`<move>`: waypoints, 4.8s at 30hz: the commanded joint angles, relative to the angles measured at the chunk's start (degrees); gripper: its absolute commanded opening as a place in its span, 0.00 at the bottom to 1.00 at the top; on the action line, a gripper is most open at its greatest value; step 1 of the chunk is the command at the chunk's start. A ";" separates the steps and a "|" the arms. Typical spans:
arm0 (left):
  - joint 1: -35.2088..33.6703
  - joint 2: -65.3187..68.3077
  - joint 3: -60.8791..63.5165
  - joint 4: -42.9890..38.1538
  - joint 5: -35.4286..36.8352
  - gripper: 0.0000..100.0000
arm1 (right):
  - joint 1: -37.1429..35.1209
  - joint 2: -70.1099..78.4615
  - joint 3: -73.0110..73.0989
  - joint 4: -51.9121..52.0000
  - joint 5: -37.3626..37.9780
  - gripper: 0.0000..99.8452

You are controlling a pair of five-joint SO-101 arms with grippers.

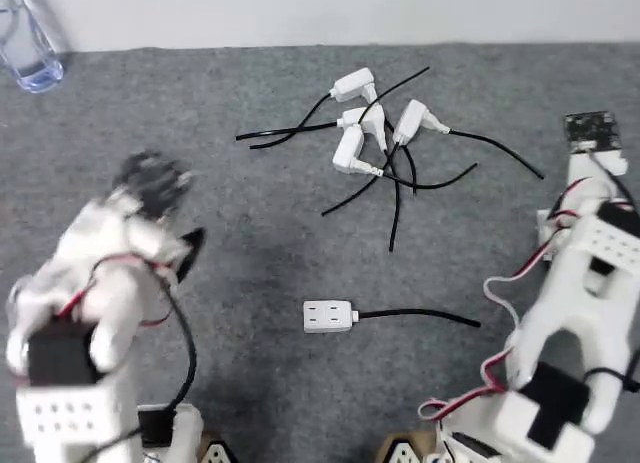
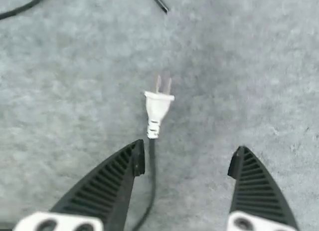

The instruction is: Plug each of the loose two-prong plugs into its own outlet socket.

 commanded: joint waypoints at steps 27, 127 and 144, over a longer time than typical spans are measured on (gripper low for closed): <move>-18.64 -46.51 64.84 -18.64 0.88 0.26 | -4.35 32.48 -26.02 0.66 -1.67 0.26; 1.49 -46.51 64.84 -21.98 0.79 0.26 | -20.44 2.86 -28.66 48.22 37.19 0.01; 11.69 -46.33 61.67 -36.57 48.18 0.04 | -42.15 -7.43 -25.23 48.66 30.24 0.01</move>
